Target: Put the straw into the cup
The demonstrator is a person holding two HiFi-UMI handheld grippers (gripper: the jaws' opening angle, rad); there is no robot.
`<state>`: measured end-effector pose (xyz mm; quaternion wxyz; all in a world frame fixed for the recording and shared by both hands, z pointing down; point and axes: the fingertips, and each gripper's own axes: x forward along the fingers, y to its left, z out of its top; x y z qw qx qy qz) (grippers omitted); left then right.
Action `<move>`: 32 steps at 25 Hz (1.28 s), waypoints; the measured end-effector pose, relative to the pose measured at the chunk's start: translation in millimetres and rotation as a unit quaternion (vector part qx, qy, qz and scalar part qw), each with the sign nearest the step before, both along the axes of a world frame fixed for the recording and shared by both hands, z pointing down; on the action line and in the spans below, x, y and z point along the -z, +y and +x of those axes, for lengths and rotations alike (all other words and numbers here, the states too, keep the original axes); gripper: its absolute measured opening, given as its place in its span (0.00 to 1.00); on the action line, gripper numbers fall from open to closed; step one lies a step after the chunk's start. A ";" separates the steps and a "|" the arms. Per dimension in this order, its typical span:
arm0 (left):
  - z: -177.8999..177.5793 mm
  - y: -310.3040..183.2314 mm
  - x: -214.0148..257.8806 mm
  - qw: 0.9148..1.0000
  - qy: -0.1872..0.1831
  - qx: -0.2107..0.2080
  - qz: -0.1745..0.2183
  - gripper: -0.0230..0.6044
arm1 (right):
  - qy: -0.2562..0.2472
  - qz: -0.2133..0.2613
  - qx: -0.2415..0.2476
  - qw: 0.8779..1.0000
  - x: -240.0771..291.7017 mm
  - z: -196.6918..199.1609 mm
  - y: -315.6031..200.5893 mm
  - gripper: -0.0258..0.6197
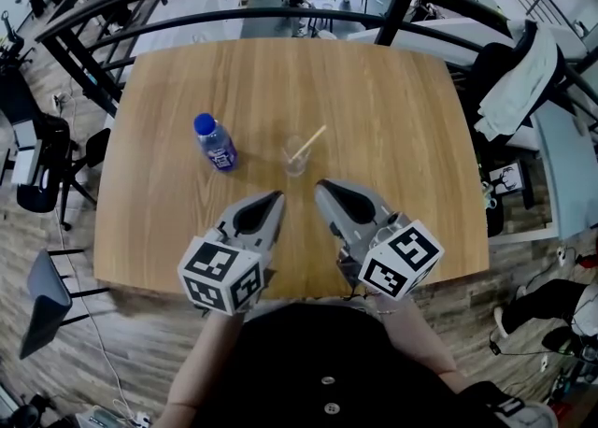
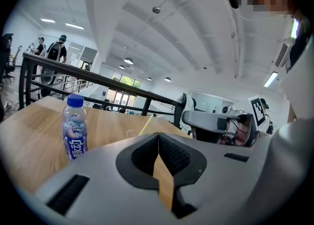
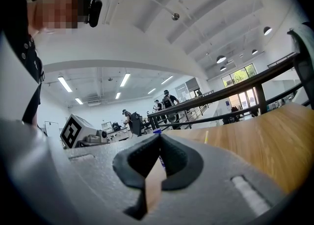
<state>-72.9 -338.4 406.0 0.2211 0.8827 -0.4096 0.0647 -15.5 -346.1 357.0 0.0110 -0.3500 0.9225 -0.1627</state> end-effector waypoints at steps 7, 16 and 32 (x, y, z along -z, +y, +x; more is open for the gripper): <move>-2.8 -1.8 -2.5 1.000 0.006 0.012 -0.011 0.07 | -0.004 -0.002 -0.026 1.000 -3.1 4.2 -1.0 0.04; -3.5 1.3 -4.7 1.000 0.014 0.019 -0.018 0.07 | 0.004 -0.002 -0.046 0.999 -5.8 10.2 -1.2 0.04; 1.3 7.2 -16.9 0.999 0.013 0.006 -0.036 0.07 | -0.004 -0.030 -0.036 0.999 -23.2 6.3 4.8 0.04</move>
